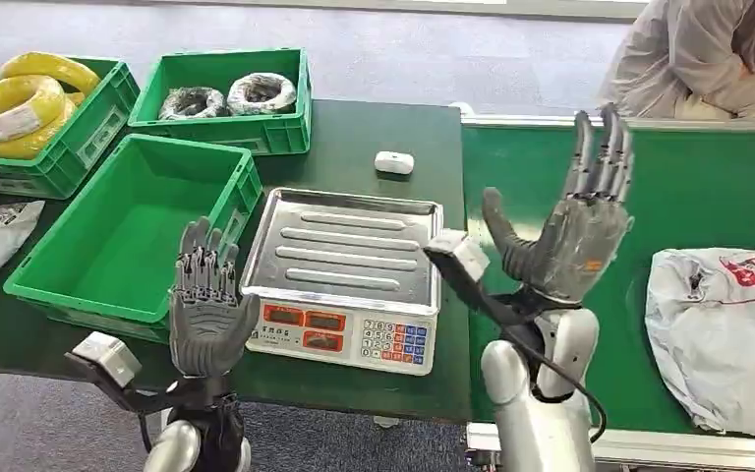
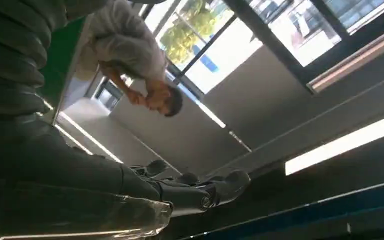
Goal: Moved the parcel from conveyor to table for the left to box.
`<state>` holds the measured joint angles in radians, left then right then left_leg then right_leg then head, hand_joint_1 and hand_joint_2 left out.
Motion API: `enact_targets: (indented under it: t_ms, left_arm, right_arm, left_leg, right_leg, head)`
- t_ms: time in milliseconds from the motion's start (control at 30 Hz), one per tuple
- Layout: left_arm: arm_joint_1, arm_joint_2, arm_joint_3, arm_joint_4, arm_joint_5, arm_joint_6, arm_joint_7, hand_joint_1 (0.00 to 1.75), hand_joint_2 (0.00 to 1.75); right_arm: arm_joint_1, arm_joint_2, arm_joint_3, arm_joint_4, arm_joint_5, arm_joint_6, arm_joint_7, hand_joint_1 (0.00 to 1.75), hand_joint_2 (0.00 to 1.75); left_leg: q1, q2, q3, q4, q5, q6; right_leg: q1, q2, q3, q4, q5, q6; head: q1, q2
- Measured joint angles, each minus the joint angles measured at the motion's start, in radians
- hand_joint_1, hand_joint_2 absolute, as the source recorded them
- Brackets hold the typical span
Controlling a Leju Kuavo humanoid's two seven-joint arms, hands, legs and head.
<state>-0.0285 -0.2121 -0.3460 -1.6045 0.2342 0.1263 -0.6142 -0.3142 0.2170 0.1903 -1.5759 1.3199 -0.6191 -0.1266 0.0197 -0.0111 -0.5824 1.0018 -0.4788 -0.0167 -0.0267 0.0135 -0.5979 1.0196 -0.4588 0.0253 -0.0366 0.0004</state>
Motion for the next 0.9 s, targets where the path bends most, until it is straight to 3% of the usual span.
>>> enact_targets:
  t_ms: [167, 333, 567, 633, 767, 900]
  left_arm:
    - [0.004, 0.0, 0.001, 0.002, 0.0, -0.001, -0.001, 0.0, 1.75]
    - [0.035, 0.0, 0.004, 0.001, 0.0, -0.001, -0.015, 0.0, 1.75]
    - [0.09, 0.011, 0.013, -0.003, 0.014, 0.012, -0.039, 0.0, 1.75]
    - [0.1, 0.018, 0.015, -0.002, 0.026, 0.019, -0.05, 0.0, 1.75]
    - [0.115, 0.036, 0.014, 0.0, 0.039, 0.036, -0.066, 0.0, 1.75]
    - [0.123, 0.05, 0.015, 0.0, 0.051, 0.039, -0.079, 0.0, 1.75]
  right_arm:
    - [-0.018, -0.012, -0.044, 0.014, 0.033, -0.016, 0.015, 0.0, 1.75]
    - [-0.05, -0.06, -0.103, 0.075, 0.186, -0.066, 0.123, 0.0, 1.75]
    - [-0.183, -0.288, -0.138, 0.339, 0.197, -0.069, 0.508, 0.0, 1.75]
    - [-0.227, -0.336, -0.143, 0.446, 0.197, -0.069, 0.522, 0.0, 1.75]
    - [-0.33, -0.401, -0.221, 0.73, 0.19, -0.042, 0.437, 0.0, 1.75]
    - [-0.381, -0.431, -0.289, 0.898, 0.186, -0.007, 0.39, 0.0, 1.75]
  left_leg:
    - [0.0, 0.0, 0.0, 0.0, 0.0, 0.0]
    - [0.0, 0.0, 0.0, 0.0, 0.0, 0.0]
    - [-0.002, -0.001, 0.0, 0.001, 0.0, 0.001]
    - [-0.002, -0.001, 0.0, 0.001, 0.0, 0.001]
    - [-0.001, -0.003, 0.0, 0.001, 0.0, 0.001]
    - [-0.001, -0.003, -0.001, 0.001, 0.0, 0.001]
  right_leg:
    - [0.0, 0.0, -0.001, 0.0, 0.0, 0.0]
    - [0.0, 0.0, 0.0, 0.0, 0.0, 0.0]
    - [-0.002, -0.001, 0.002, -0.001, 0.001, 0.001]
    - [-0.002, -0.001, 0.001, -0.001, 0.001, 0.001]
    - [-0.001, -0.002, 0.001, 0.0, 0.001, 0.001]
    - [-0.001, -0.002, 0.0, 0.0, 0.001, 0.001]
  head:
    - [0.0, 0.0]
    - [0.0, 0.0]
    - [0.0, 0.0]
    - [-0.001, 0.0]
    - [0.0, 0.0]
    - [0.0, 0.0]
